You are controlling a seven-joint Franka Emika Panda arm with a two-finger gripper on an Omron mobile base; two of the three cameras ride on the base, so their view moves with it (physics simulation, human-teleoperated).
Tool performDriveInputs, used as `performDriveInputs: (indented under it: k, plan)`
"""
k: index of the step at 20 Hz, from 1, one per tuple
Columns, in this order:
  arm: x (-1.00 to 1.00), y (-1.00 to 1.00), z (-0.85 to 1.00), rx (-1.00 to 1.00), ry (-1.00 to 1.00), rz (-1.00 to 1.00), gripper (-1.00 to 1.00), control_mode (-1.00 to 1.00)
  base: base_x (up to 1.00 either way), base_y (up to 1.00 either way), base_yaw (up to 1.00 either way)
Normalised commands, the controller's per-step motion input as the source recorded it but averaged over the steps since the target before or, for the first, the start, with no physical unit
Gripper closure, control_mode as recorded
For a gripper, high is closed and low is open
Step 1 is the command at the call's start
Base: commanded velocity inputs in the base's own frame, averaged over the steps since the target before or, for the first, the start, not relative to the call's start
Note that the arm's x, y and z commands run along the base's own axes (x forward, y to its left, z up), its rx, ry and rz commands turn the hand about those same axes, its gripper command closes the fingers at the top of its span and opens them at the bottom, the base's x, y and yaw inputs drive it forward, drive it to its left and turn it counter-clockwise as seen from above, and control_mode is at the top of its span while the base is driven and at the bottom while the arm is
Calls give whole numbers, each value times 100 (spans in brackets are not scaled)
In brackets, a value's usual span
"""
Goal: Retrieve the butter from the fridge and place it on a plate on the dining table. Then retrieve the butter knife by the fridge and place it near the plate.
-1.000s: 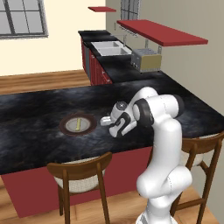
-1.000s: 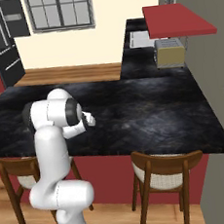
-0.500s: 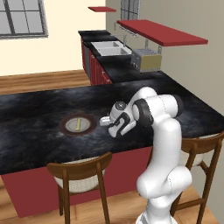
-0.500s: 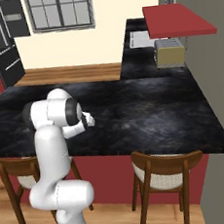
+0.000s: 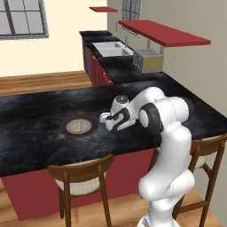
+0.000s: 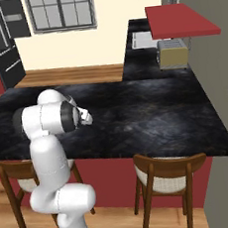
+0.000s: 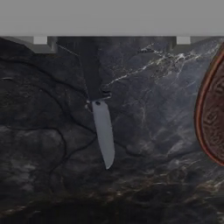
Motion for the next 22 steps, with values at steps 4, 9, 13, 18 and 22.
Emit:
performDriveInputs:
  k: [4, 9, 13, 18, 22]
  plan:
    - [-25, -47, 50, 0, 3, 0, -100, -100, 0, 0, 0]
    - [-32, -24, 84, 0, 5, 0, -100, -100, 0, 0, 0]
    - [-82, -1, 86, 0, -1, 7, -100, -100, 0, 0, 0]
    - [-100, 0, 55, 0, -8, 6, -100, -100, 0, 0, 0]
    - [-84, -4, 28, -11, 1, 0, -100, -100, 0, 0, 0]
